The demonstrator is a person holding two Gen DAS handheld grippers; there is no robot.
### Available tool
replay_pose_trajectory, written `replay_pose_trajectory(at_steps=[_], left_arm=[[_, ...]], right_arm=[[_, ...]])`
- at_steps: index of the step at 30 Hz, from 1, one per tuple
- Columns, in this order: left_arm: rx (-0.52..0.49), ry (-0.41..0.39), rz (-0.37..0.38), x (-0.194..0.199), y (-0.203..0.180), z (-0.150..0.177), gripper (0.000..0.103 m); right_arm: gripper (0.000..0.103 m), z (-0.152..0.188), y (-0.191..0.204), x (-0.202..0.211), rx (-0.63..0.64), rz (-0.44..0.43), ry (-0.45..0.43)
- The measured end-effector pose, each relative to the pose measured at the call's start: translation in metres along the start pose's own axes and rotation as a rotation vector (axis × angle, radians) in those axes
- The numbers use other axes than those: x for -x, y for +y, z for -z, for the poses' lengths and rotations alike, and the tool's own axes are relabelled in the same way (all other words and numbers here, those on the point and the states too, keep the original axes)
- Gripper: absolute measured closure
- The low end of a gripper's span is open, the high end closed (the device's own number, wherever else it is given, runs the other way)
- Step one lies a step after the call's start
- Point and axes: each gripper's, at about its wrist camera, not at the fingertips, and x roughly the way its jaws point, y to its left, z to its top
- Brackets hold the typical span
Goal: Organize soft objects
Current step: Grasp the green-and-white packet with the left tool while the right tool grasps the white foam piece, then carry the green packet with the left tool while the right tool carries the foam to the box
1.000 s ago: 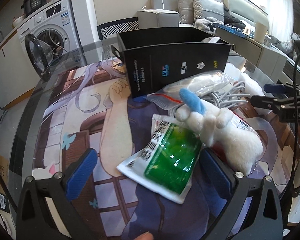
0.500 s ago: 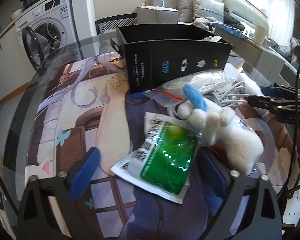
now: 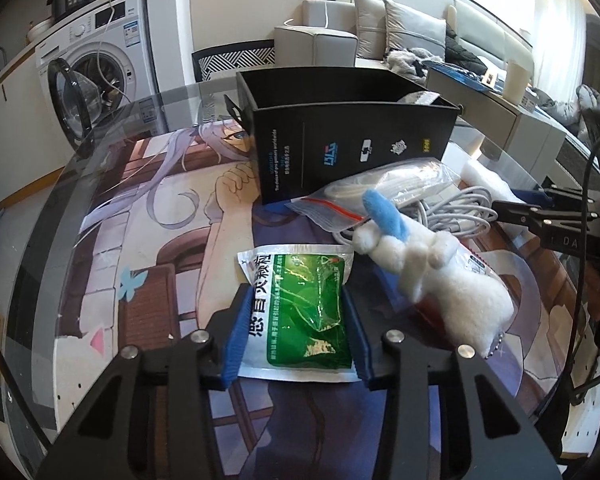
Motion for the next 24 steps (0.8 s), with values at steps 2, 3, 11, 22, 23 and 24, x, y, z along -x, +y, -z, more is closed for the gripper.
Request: replay_pose_trajectory(at_steps=[2,3,11,22,23,24], left_arm=[[0.013,-0.005,-0.001,0.001,0.003,0.000,0.061],[0.018,-0.009,-0.003,0.002,0.004,0.000,0.061],[0.073,-0.072,-0.015,0.014,0.016,-0.005,0.061],[0.130,-0.180,-0.026,0.039,0.028,-0.016,0.061],[0.132,-0.189,-0.027,0.041,0.028,-0.017,0.061],[0.134,-0.198,-0.027,0.042,0.029,-0.019,0.061]], right_arm=[[0.069,0.000,0.000,0.000,0.004,-0.001,-0.002],[0.069,0.000,0.000,0.001,0.008,-0.001,-0.004],[0.069,-0.002,0.001,0.011,0.015,0.006,-0.036],[0.069,-0.013,0.007,0.044,0.019,-0.007,-0.133],[0.069,-0.014,0.007,0.048,0.015,-0.014,-0.145],[0.069,-0.015,0.007,0.051,0.010,-0.024,-0.157]])
